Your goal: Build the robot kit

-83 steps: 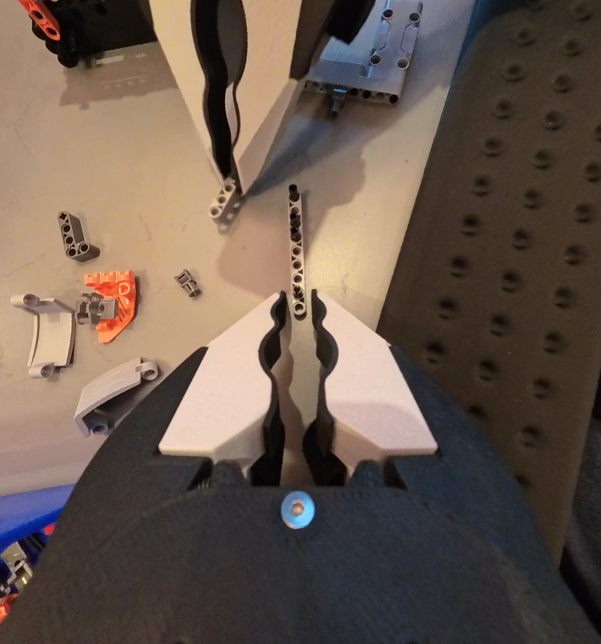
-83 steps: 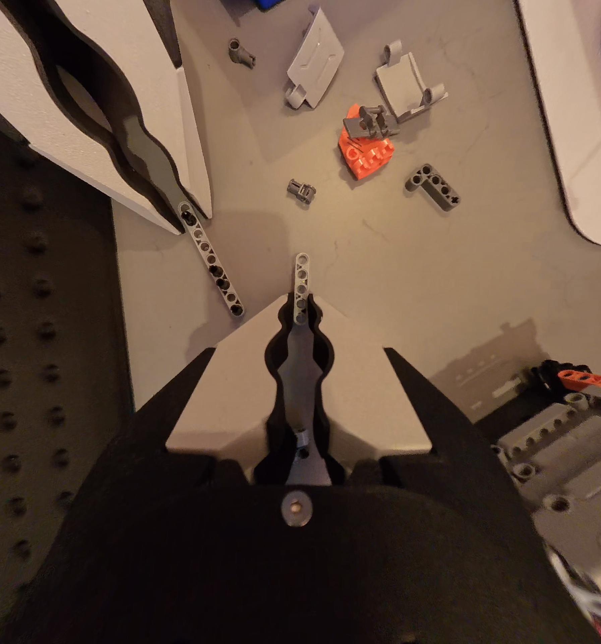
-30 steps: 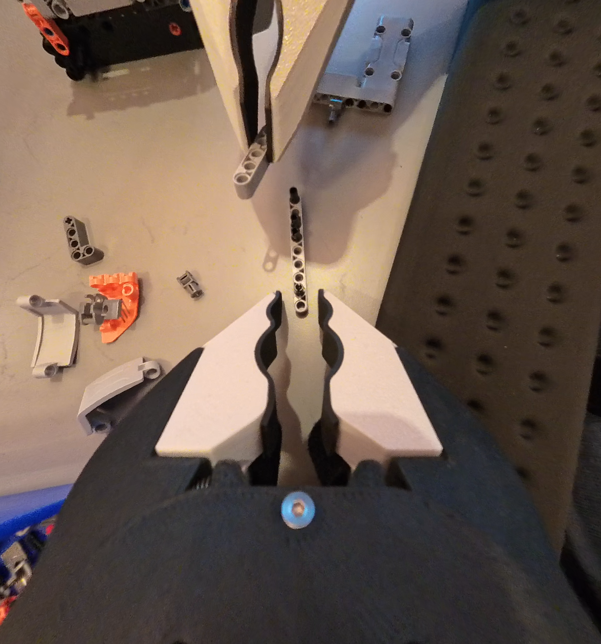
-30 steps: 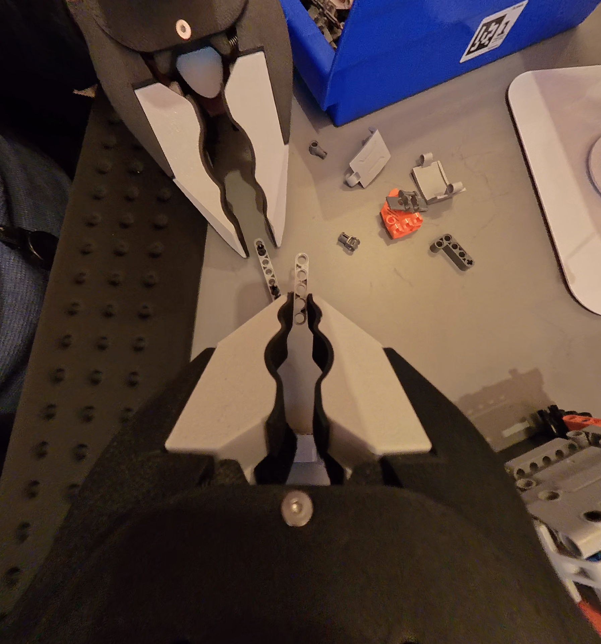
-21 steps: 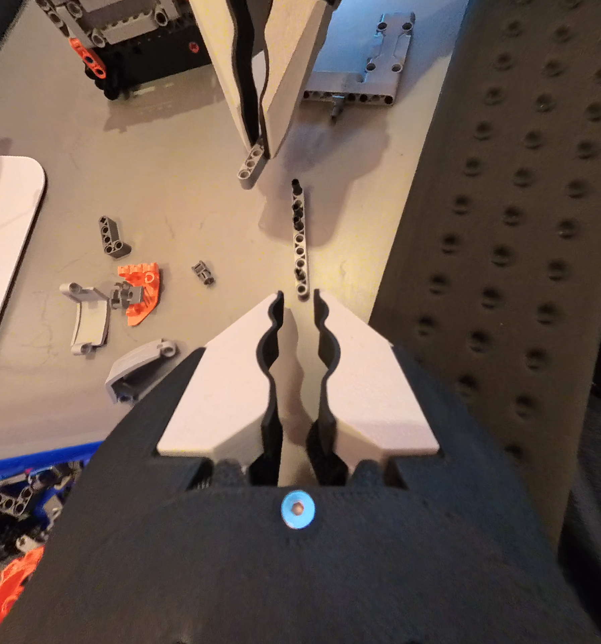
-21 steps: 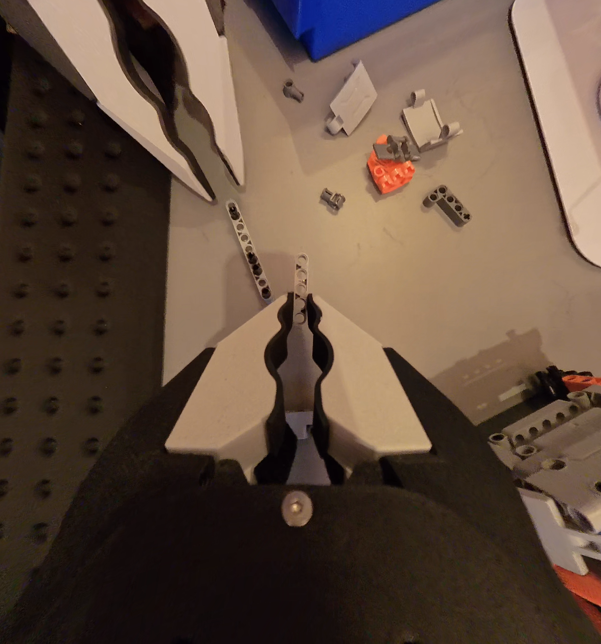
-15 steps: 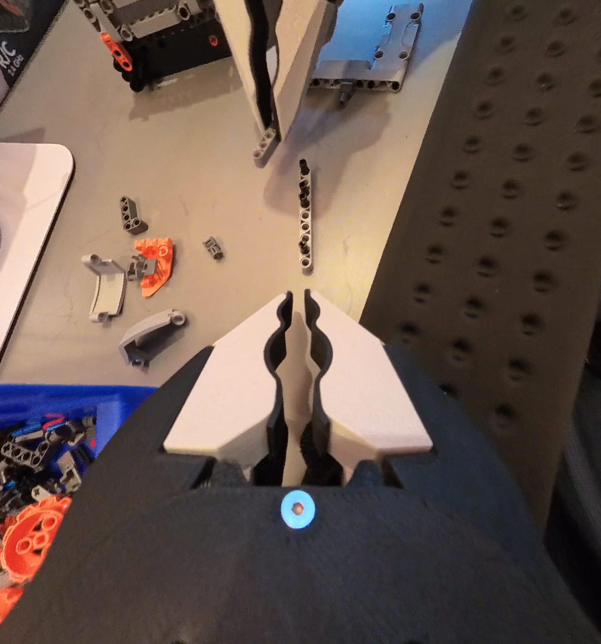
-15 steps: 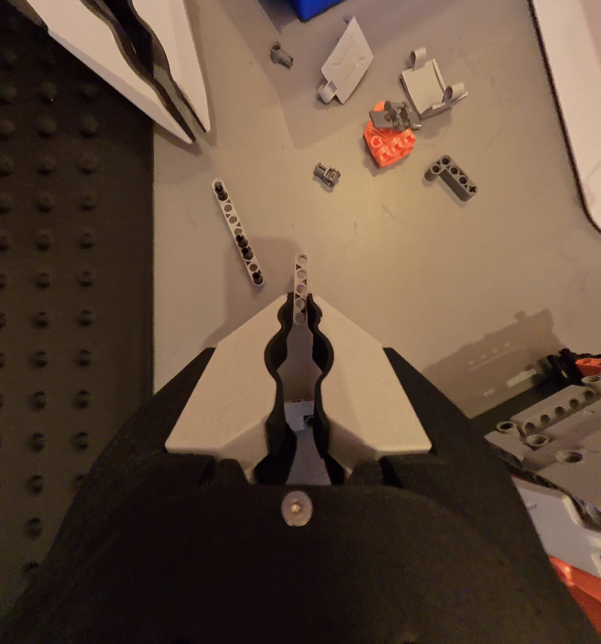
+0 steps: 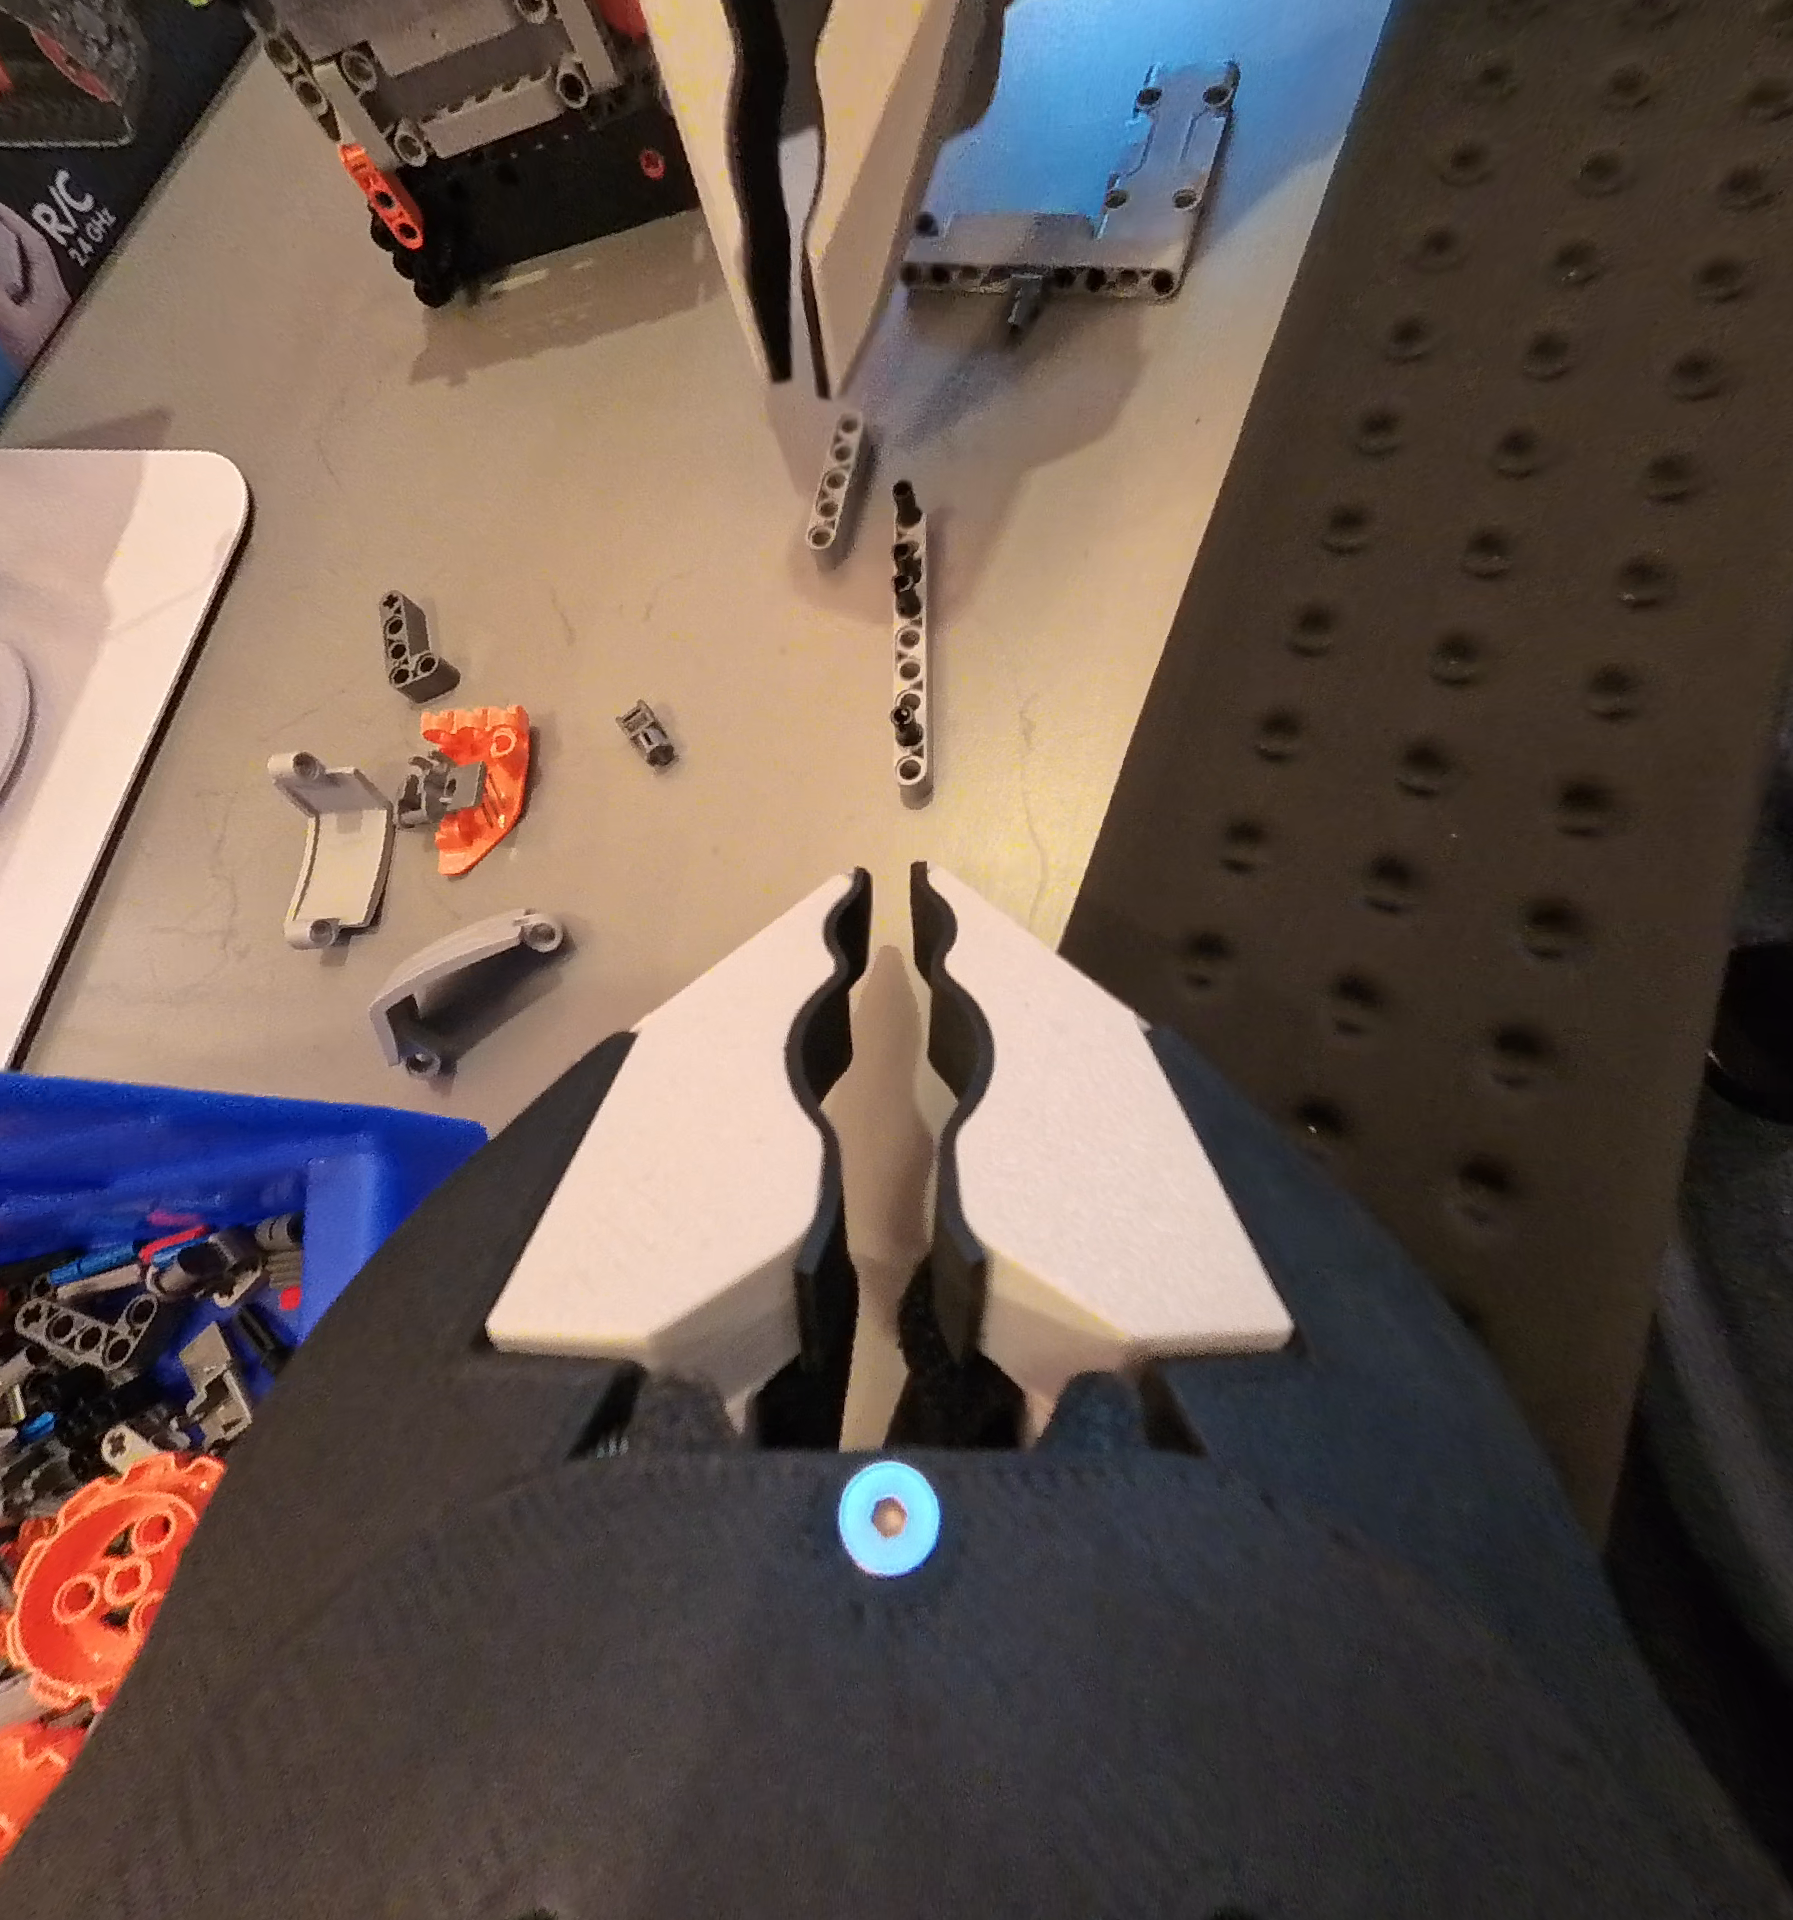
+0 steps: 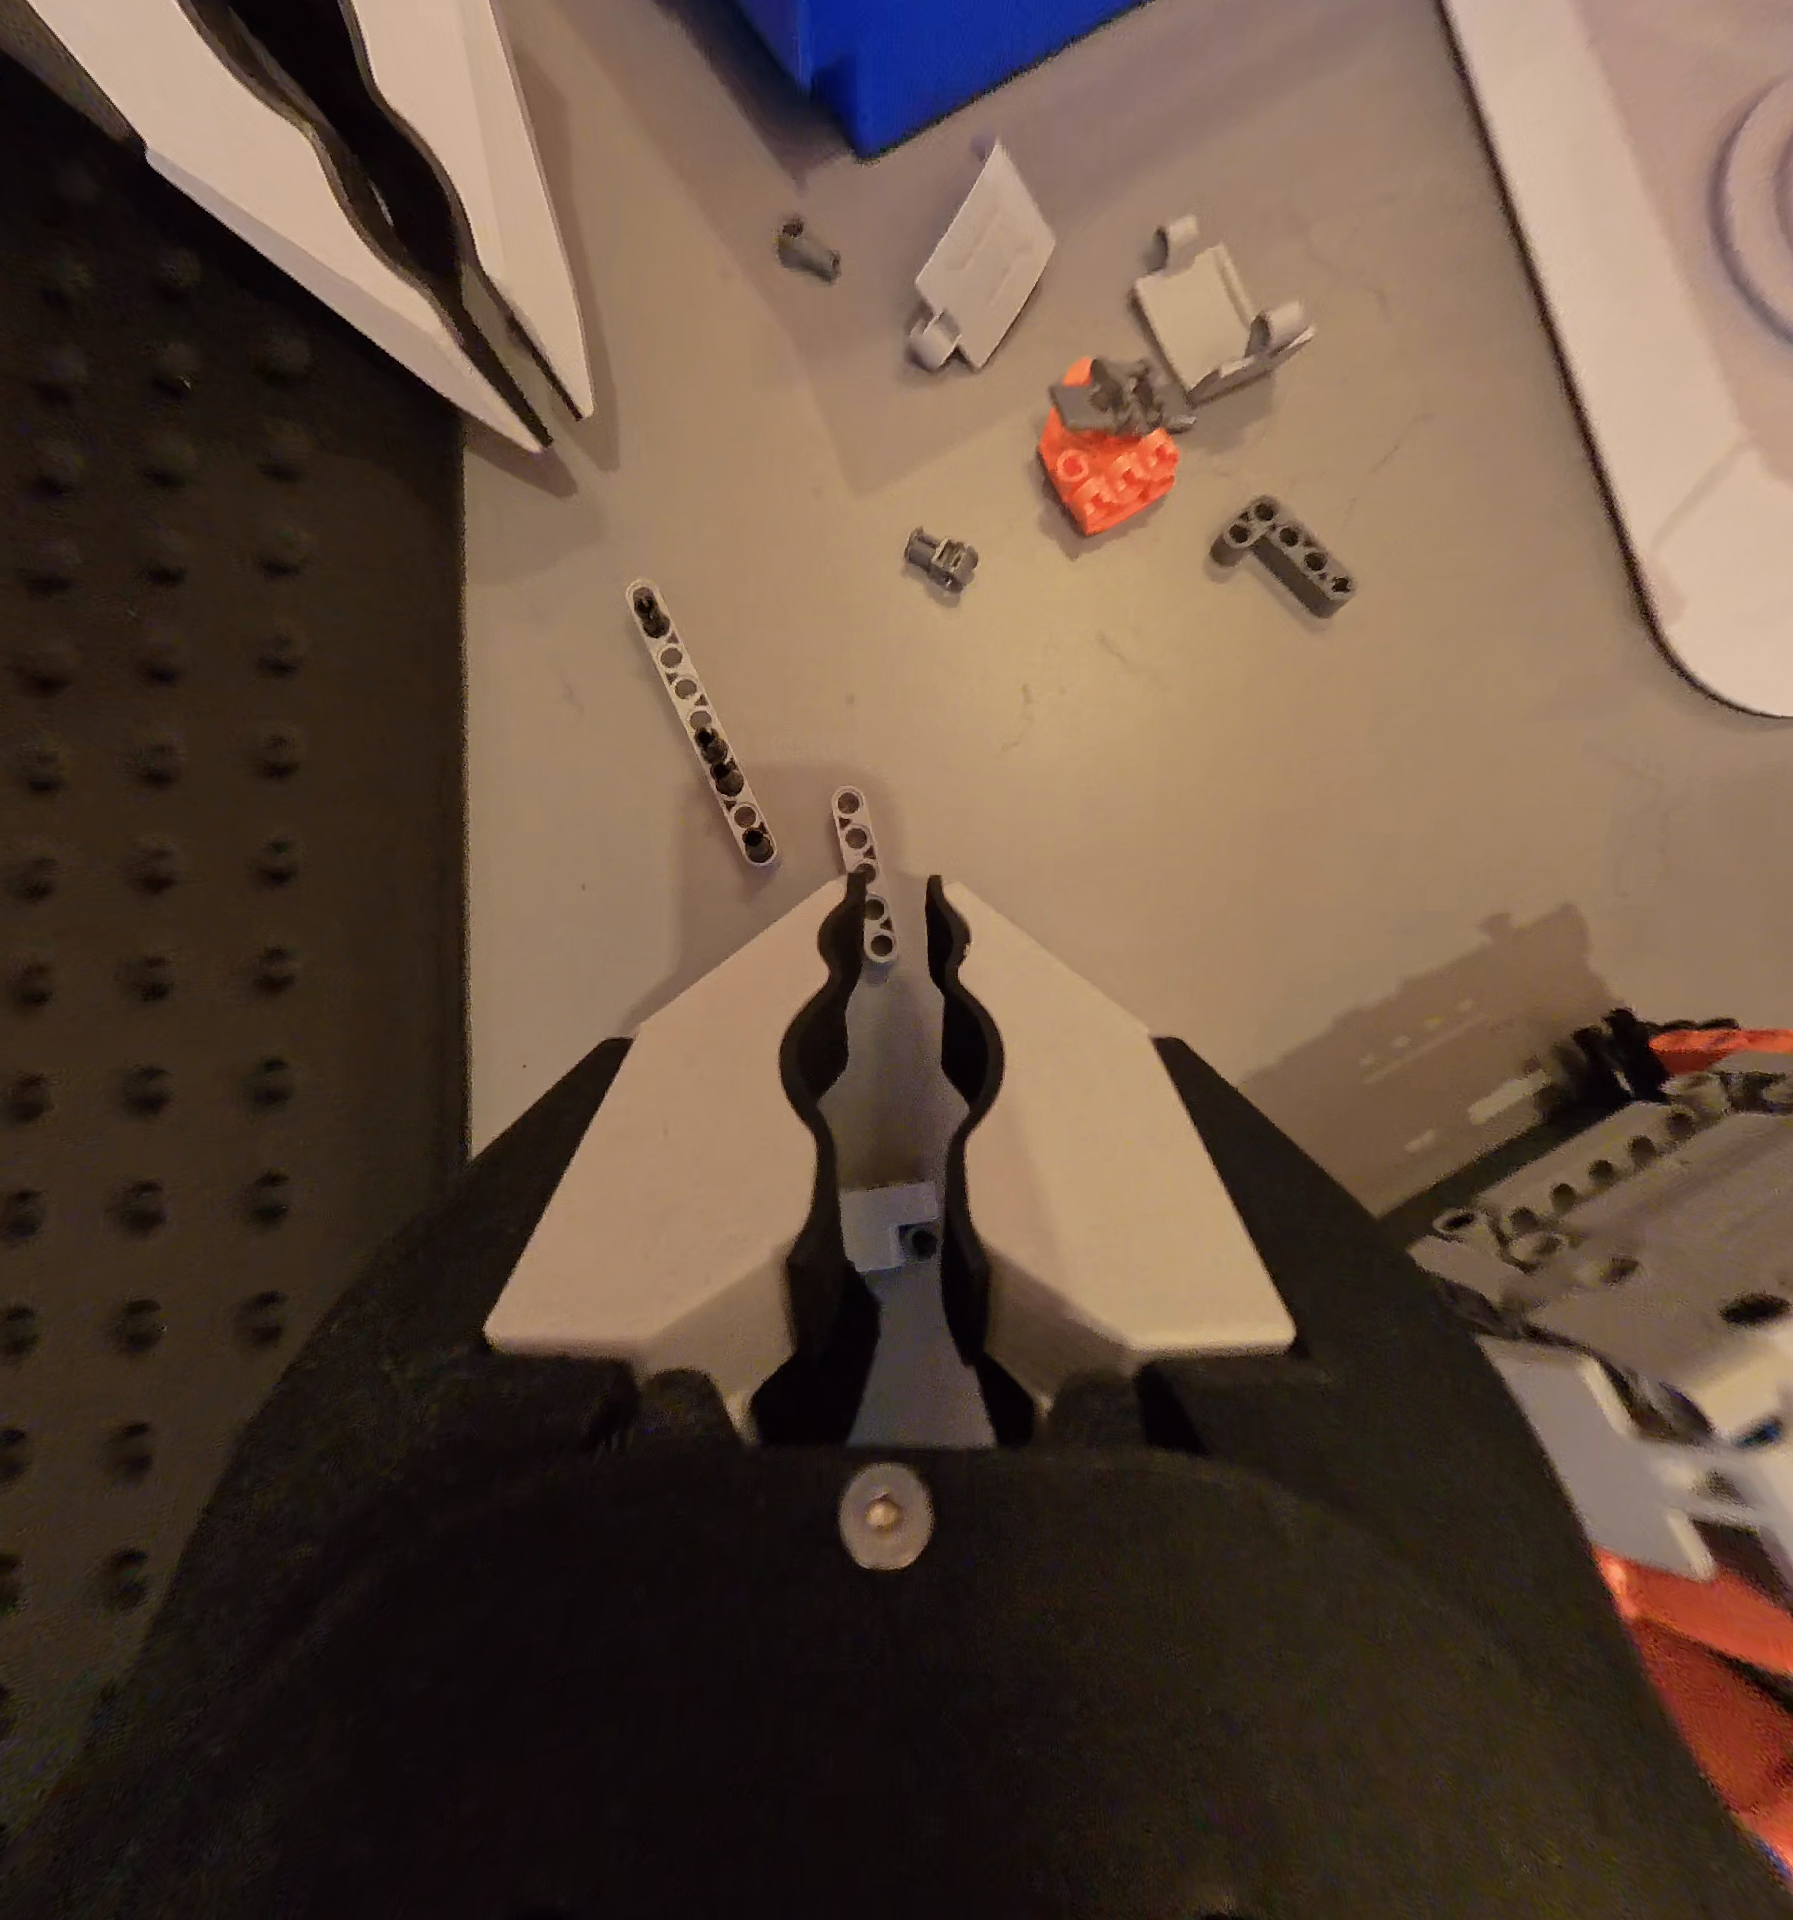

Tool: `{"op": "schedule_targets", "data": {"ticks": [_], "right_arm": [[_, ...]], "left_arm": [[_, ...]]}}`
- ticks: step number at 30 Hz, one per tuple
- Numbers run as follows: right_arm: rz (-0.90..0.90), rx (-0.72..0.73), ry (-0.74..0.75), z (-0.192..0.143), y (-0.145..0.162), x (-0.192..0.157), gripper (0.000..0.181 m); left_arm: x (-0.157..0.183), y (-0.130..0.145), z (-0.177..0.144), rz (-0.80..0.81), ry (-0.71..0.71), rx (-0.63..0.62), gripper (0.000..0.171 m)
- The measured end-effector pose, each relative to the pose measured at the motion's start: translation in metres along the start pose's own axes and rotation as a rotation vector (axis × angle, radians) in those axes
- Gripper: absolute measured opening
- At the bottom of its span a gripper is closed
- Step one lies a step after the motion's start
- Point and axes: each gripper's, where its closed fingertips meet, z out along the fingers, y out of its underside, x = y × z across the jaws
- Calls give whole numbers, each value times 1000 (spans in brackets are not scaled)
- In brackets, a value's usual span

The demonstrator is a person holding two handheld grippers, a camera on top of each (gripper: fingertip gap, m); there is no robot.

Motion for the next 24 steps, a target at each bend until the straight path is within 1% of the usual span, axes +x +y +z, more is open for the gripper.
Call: {"op": "schedule_targets", "data": {"ticks": [6, 10, 19, 21, 24], "right_arm": [[-10, 95, 35, -15, -10, 4, 5], [-11, 136, 36, -21, -13, 3, 4], [-18, 144, 21, -17, -11, 1, 1], [-16, 151, 33, -18, -13, 2, 1], [-15, 151, 43, -16, -25, 1, 5]], "left_arm": [[7, 1, -4, 42, 7, 16, 0], [13, 5, -4, 45, 33, -8, 0], [18, 14, 2, -16, 100, -99, 0], [15, 13, 1, -41, 92, -79, 0], [11, 6, -9, -19, 34, 0, 0]]}}
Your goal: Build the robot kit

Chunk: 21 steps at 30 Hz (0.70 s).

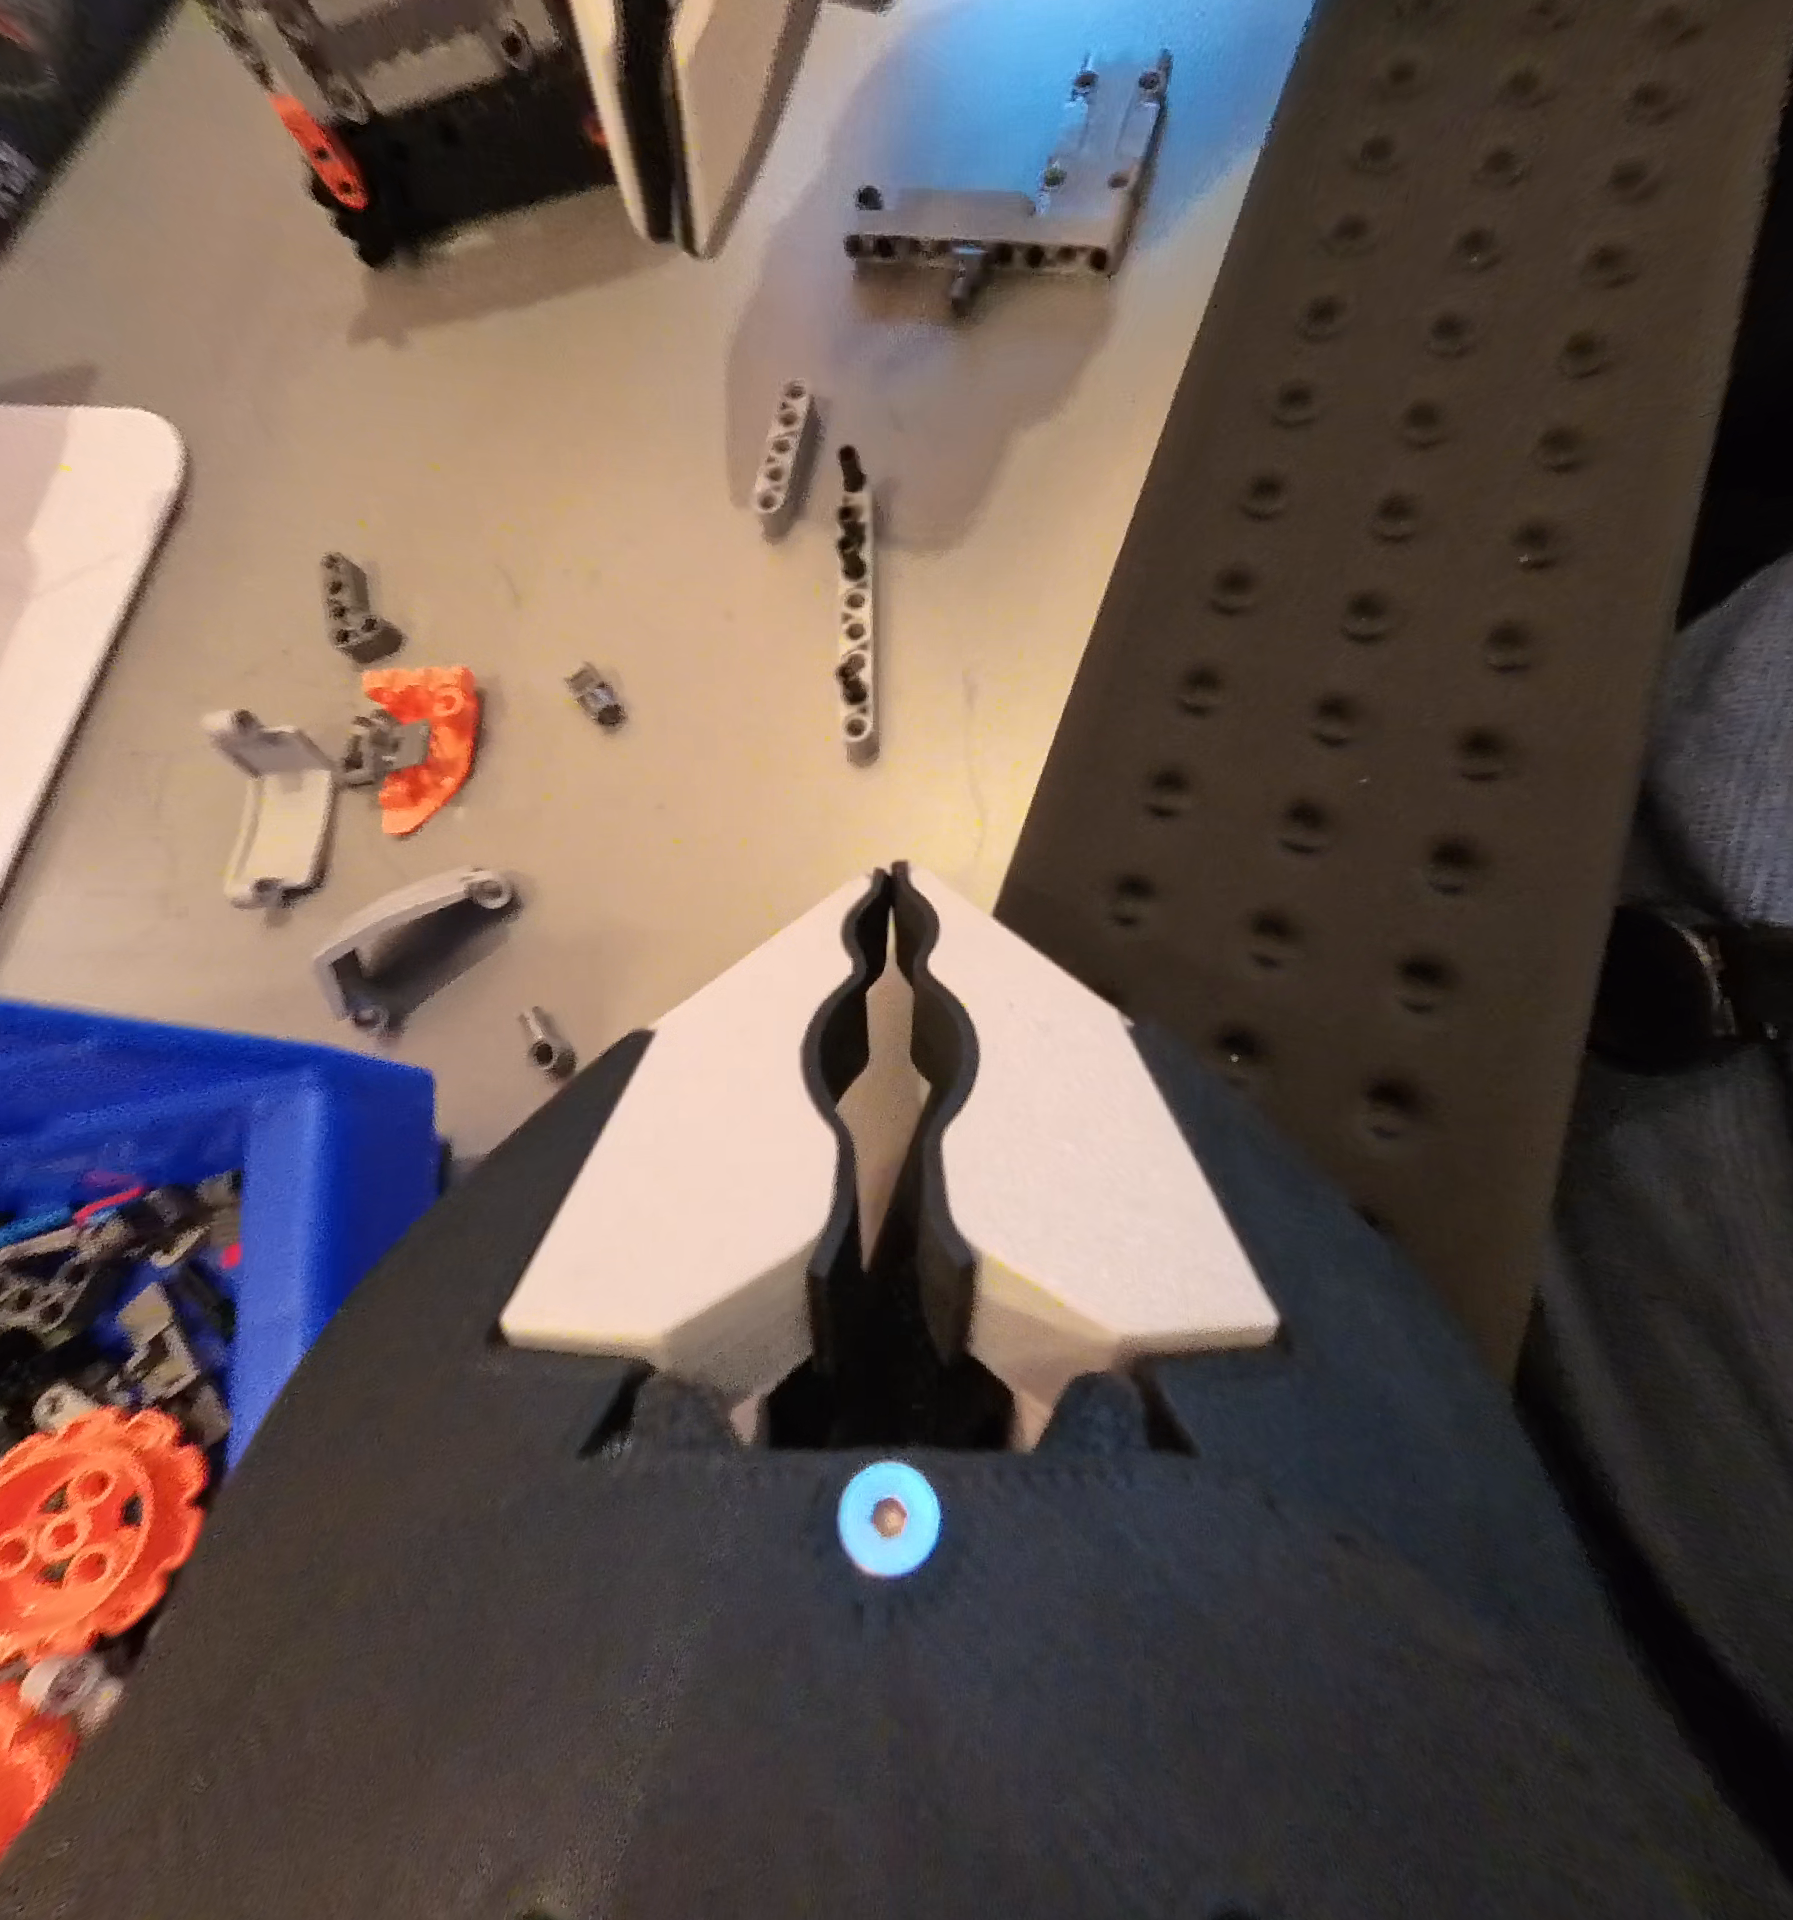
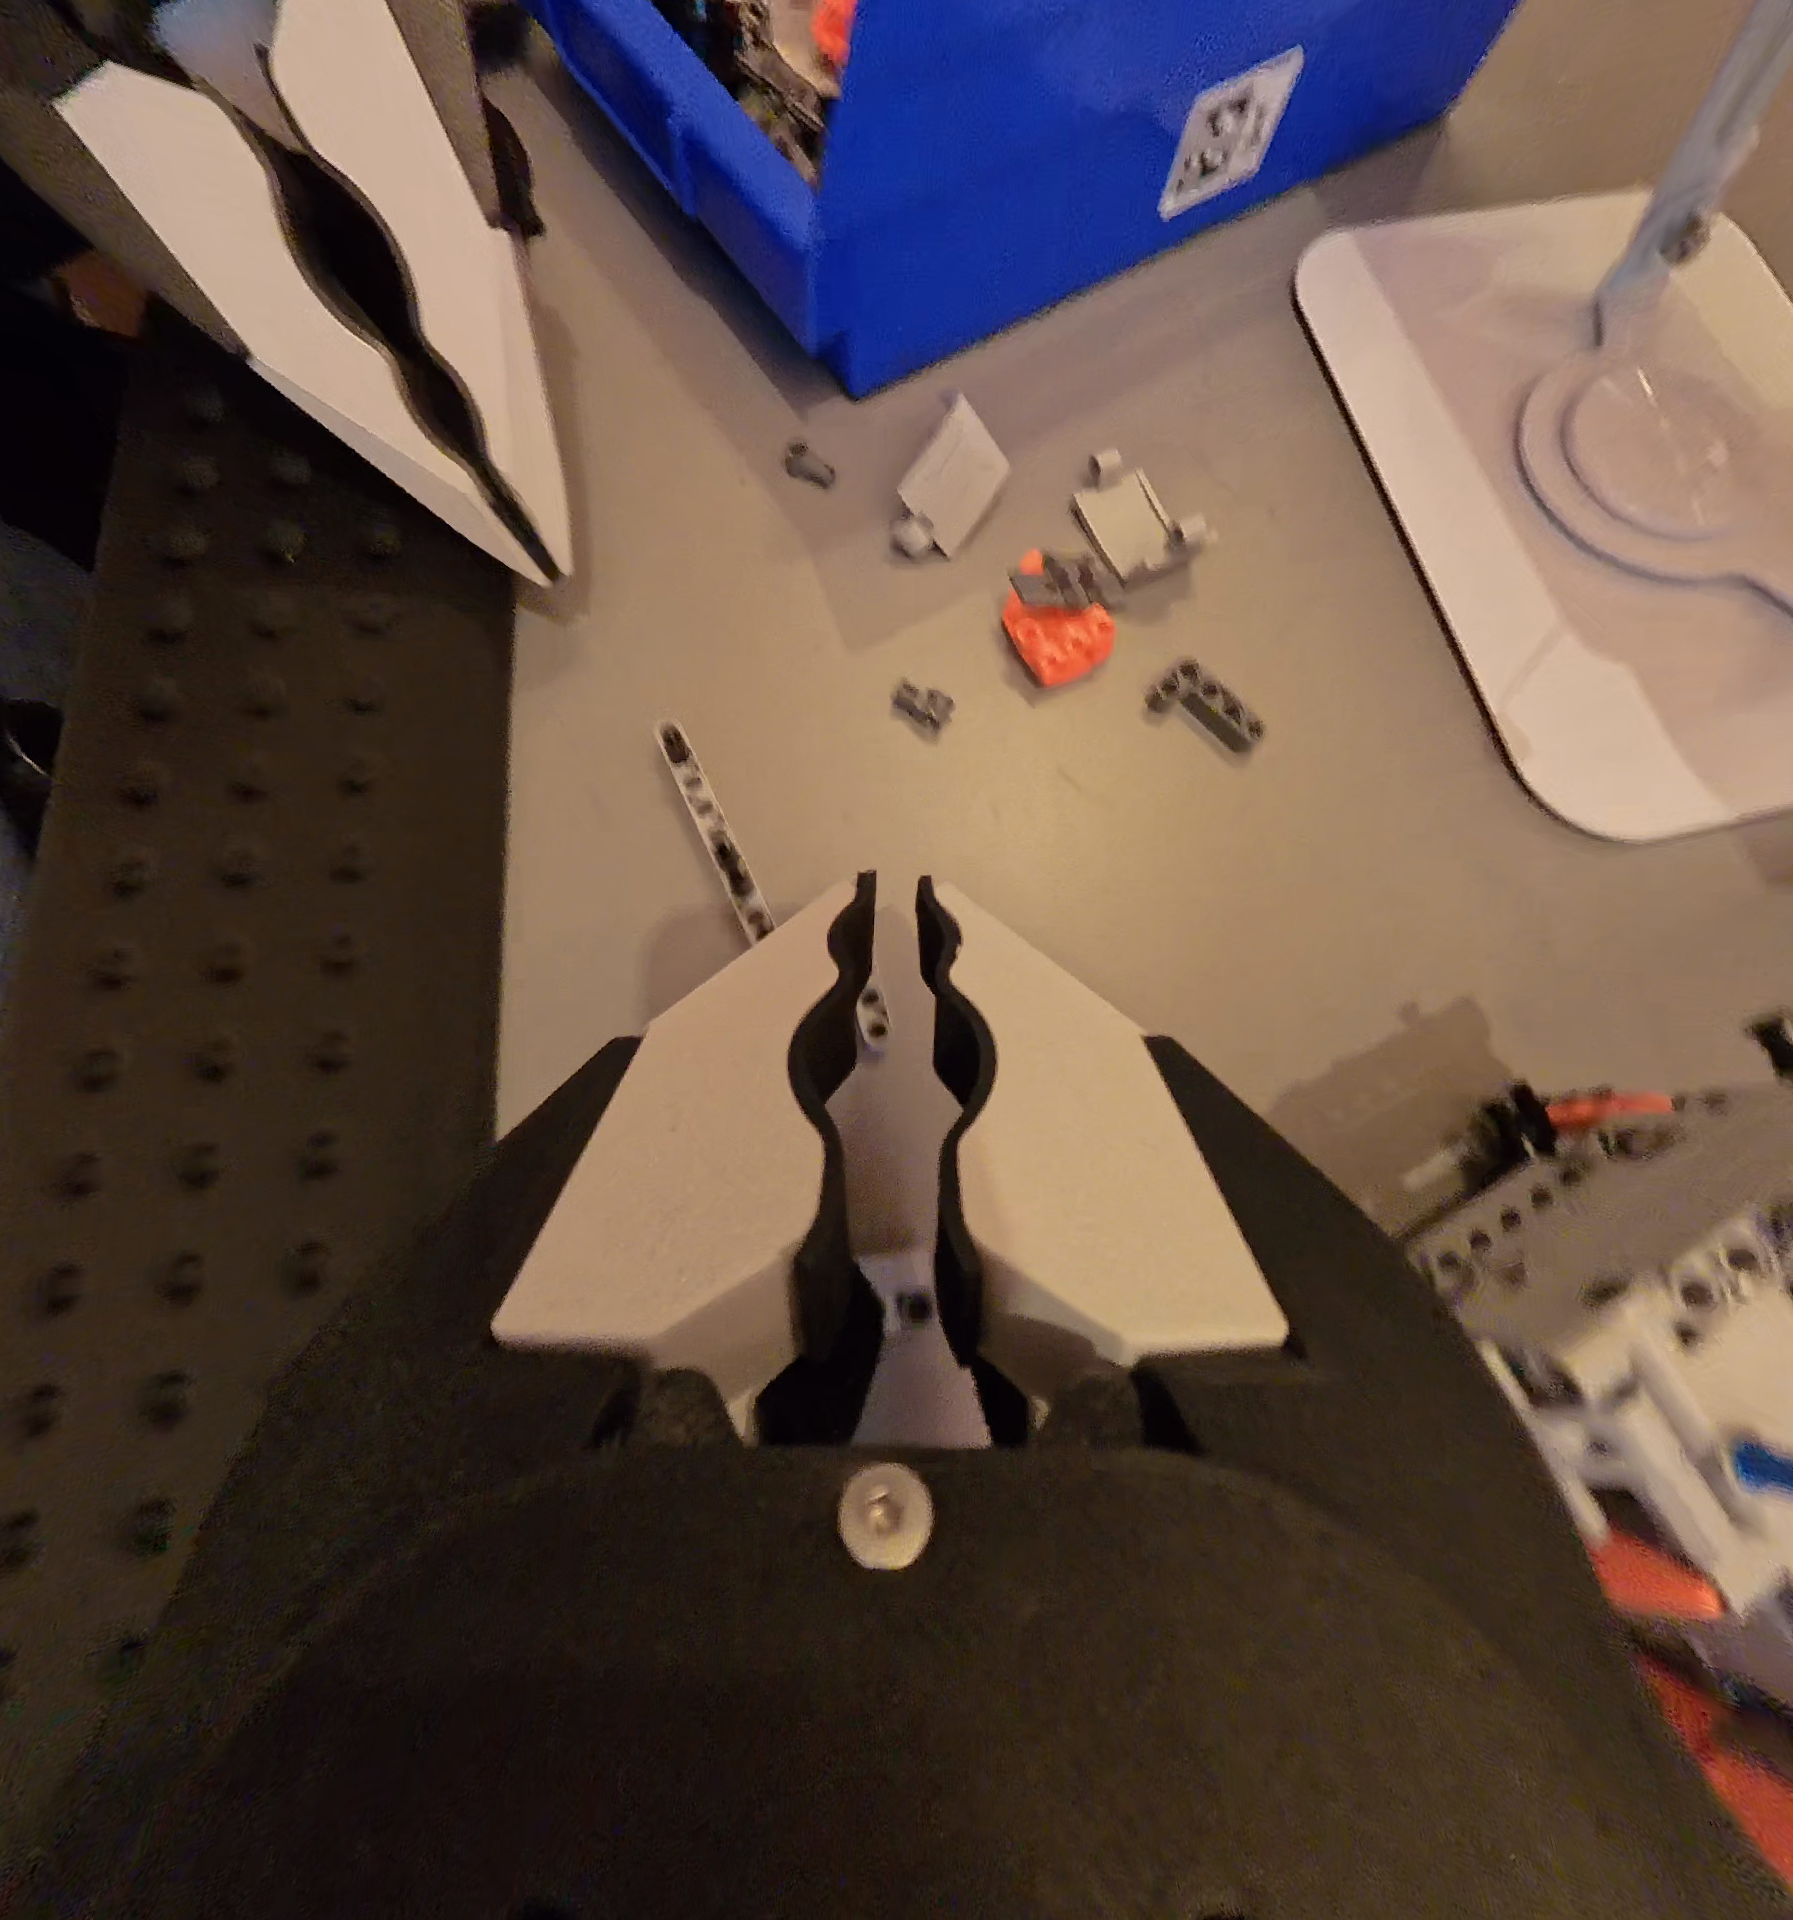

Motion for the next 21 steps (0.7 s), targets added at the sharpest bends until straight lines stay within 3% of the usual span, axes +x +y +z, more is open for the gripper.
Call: {"op": "schedule_targets", "data": {"ticks": [6, 11, 21], "right_arm": [[-108, -7, -79, 56, -50, -30, 15], [-185, -77, -121, 103, -70, -31, 16], [-250, -199, -210, 147, -65, -29, 12]], "left_arm": [[-14, 12, -20, -19, -90, 42, 0], [-16, 10, -25, -8, -117, 73, 0], [-15, 6, -29, 3, -120, 114, 0]]}}
